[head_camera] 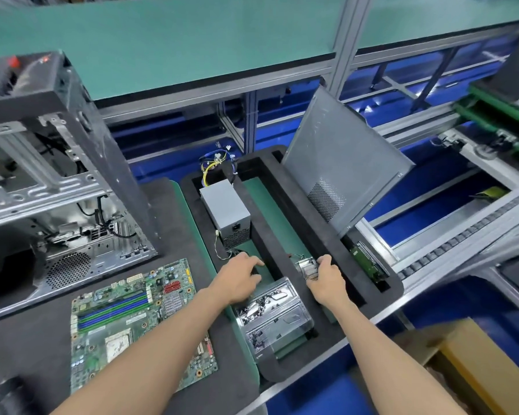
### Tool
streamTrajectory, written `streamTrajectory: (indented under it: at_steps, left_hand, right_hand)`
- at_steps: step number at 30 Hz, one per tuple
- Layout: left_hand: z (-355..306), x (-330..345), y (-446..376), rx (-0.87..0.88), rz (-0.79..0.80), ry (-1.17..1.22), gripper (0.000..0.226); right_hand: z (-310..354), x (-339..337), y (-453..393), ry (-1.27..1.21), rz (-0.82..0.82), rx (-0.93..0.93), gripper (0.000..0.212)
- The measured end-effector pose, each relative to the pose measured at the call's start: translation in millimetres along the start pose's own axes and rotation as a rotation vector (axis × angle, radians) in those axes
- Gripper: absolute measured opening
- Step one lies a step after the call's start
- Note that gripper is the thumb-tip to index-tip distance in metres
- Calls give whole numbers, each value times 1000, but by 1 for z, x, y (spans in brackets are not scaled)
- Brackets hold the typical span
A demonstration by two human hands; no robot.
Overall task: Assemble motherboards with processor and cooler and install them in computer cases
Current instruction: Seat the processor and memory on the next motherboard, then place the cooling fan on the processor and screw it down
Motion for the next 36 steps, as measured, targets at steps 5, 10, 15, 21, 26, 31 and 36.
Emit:
streamTrajectory:
  at_steps: [5,10,15,21,26,31,36]
  left_hand:
    - [0,-11,3,-19,-52,77,38]
    - [-3,-31,15,-39,-146,397,35]
    - [-4,-43,31,-10,-121,1110,40]
    - [24,-57,77,166,-188,1545,46]
    - [75,-55,128,171,-273,1582,50]
    - [120,-50,184,193,-309,1595,54]
    - [158,-45,233,198,-337,1589,51]
  right_hand:
    - [25,-32,10,13,-156,-103,53]
    - [72,-64,35,-12,-302,-322,60]
    - [123,-50,68,-4,-308,-549,81]
    - [173,-1,104,144,-267,-793,64]
    - [210,35,128,143,-218,-954,65]
    - [249,63,143,-80,13,-894,99]
    - [287,98,154,-96,321,-806,94]
Point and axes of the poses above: each hand's wrist, its own y-axis away from the middle knuckle, its own x-axis out of the palm, z = x × y, the point moved 7 cm from there along -y, towards the middle knuckle, and after that the axes turned 10 degrees about z, right-handed, at the moved point
